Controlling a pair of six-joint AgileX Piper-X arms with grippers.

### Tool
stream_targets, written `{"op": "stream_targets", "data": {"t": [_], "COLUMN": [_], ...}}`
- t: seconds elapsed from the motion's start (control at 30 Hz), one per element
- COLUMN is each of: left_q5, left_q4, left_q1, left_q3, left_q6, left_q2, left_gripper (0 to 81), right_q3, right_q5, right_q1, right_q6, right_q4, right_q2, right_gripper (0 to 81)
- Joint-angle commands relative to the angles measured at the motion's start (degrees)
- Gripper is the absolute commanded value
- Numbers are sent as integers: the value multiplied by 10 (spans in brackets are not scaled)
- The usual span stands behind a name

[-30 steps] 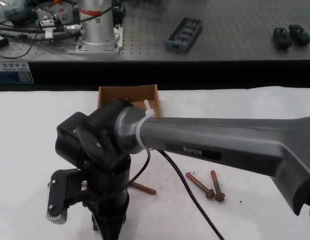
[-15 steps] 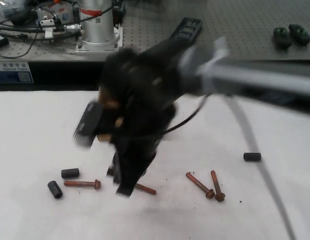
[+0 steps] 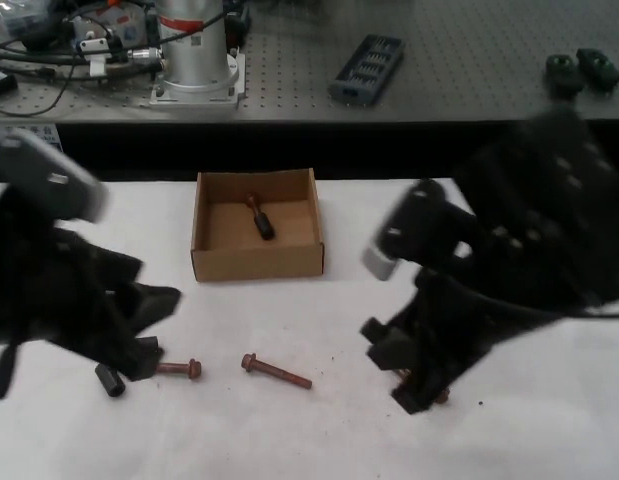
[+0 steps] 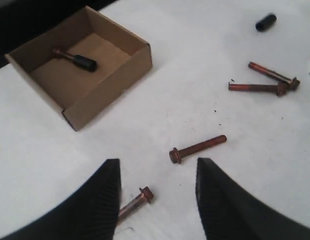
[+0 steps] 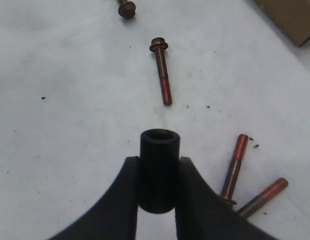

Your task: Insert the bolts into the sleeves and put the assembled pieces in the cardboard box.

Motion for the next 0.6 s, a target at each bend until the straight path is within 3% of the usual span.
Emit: {"op": "stream_targets", "data": {"t": [0.0, 0.17, 0.57], "left_q5": [5, 5, -21], "left_q4": [-6, 11, 14], "left_q1": [-18, -57, -109], "left_q3": [-28, -89, -210], "left_q6": [59, 184, 343], "left_q2": [30, 107, 284], "left_gripper": [345, 364, 365], "right_q3": [22, 60, 81], "right_q5": [-6, -6, 11], "right_q1": [-11, -31, -102], "right_q6": [21, 51, 62], "right_q4": [-40, -63, -72], "right_q2": [-22, -50, -59], "right_gripper": [19, 19, 19]}}
